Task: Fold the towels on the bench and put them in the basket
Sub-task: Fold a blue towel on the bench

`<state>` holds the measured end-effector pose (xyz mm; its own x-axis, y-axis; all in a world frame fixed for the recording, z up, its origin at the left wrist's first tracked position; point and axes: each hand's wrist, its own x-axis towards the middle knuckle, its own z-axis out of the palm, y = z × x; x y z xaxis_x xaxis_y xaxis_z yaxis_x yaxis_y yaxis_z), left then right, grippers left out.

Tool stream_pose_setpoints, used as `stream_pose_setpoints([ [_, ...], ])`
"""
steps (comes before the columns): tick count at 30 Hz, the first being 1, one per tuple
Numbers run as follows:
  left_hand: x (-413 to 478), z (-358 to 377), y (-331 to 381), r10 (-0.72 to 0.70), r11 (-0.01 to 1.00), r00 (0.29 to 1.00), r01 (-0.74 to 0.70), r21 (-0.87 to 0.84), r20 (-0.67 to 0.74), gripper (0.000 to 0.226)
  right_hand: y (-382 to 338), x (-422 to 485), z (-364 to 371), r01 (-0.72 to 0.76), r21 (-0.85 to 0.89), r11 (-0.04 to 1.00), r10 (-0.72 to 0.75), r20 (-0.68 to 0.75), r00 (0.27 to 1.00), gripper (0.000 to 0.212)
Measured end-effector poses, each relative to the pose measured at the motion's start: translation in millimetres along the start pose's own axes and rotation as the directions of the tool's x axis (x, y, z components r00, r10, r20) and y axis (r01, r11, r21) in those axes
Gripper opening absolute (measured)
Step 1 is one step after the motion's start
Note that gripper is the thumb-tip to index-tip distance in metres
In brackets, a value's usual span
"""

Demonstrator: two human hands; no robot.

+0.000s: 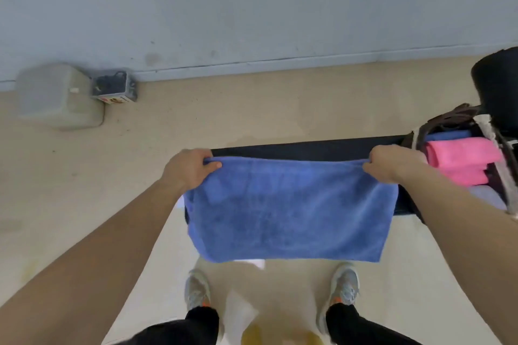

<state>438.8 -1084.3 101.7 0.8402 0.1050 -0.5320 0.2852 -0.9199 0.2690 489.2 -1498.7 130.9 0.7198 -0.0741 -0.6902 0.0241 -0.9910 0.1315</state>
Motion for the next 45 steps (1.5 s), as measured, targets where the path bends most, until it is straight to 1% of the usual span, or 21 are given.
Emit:
stream_pose_setpoints([
  [3,62.2,44.6,-8.2,0.036,0.999,0.989,-0.035,0.006,-0.146,0.030,-12.4,69.7,35.8,-0.032,-0.022,0.999,0.027,-0.212,0.977,0.026],
  [5,93.9,66.1,-12.1,0.070,0.997,0.974,-0.063,0.036,-0.214,0.028,-18.2,106.4,54.9,-0.069,-0.053,0.996,0.046,-0.352,0.935,0.027],
  [8,125.2,88.9,-18.4,0.078,0.997,0.957,-0.072,0.032,-0.280,0.027,-22.1,146.8,77.7,-0.098,-0.070,0.993,0.049,-0.507,0.861,0.028],
  [13,143.3,104.3,-29.9,0.045,0.998,0.926,-0.057,-0.020,-0.375,0.031,-25.9,177.2,96.7,-0.129,0.017,0.991,0.107,-0.672,0.733,0.031],
  [16,134.1,110.7,-33.6,0.113,0.993,0.874,-0.113,0.027,-0.473,0.037,-29.6,173.1,104.1,-0.146,0.051,0.988,0.135,-0.739,0.660,0.029],
  [19,100.5,119.0,-33.7,0.147,0.989,0.810,-0.133,0.067,-0.567,0.045,-36.7,146.0,111.5,-0.099,0.090,0.991,0.132,-0.775,0.618,0.030],
  [21,64.4,126.7,-34.9,0.151,0.988,0.778,-0.131,0.079,-0.610,0.046,-44.5,114.4,118.3,-0.054,0.087,0.995,0.102,-0.784,0.612,0.030],
  [22,44.8,131.3,-36.3,0.142,0.990,0.776,-0.126,0.070,-0.614,0.046,-49.0,95.7,122.4,-0.026,0.094,0.995,0.089,-0.779,0.621,0.031],
  [24,5.0,141.8,-40.4,0.117,0.993,0.787,-0.113,0.045,-0.606,0.046,-56.9,57.4,134.6,0.029,0.101,0.994,0.059,-0.766,0.641,0.034],
  [27,-50.2,160.6,-49.0,0.078,0.997,0.830,-0.080,0.021,-0.552,0.045,-67.0,6.0,159.2,0.091,0.096,0.991,0.008,-0.732,0.681,0.038],
  [29,-79.7,174.5,-58.2,0.048,0.998,0.851,-0.066,-0.014,-0.523,0.043,-72.8,-21.8,175.6,0.138,0.110,0.984,-0.022,-0.698,0.716,0.036],
  [32,-109.7,195.4,-77.6,0.006,0.994,0.866,-0.059,-0.090,-0.500,0.043,-85.6,-53.4,199.4,0.196,0.116,0.974,-0.071,-0.664,0.745,0.032],
  [35,-120.2,211.3,-96.3,-0.047,0.983,0.870,-0.047,-0.176,-0.491,0.044,-102.6,-70.0,222.5,0.254,0.098,0.962,-0.136,-0.636,0.759,0.030],
  [38,-109.3,214.4,-107.0,-0.120,0.959,0.839,-0.041,-0.281,-0.531,0.040,-124.5,-70.4,239.3,0.351,0.112,0.930,-0.206,-0.632,0.747,0.032],
  [42,-77.1,202.7,-112.6,-0.210,0.896,0.806,-0.067,-0.438,-0.554,0.040,-169.1,-49.7,237.8,0.490,0.081,0.868,-0.320,-0.663,0.676,0.037],
  [45,-47.4,189.3,-118.3,-0.296,0.848,0.797,-0.035,-0.529,-0.527,0.042,-208.7,-26.8,221.5,0.576,0.078,0.814,-0.389,-0.663,0.639,0.040],
])
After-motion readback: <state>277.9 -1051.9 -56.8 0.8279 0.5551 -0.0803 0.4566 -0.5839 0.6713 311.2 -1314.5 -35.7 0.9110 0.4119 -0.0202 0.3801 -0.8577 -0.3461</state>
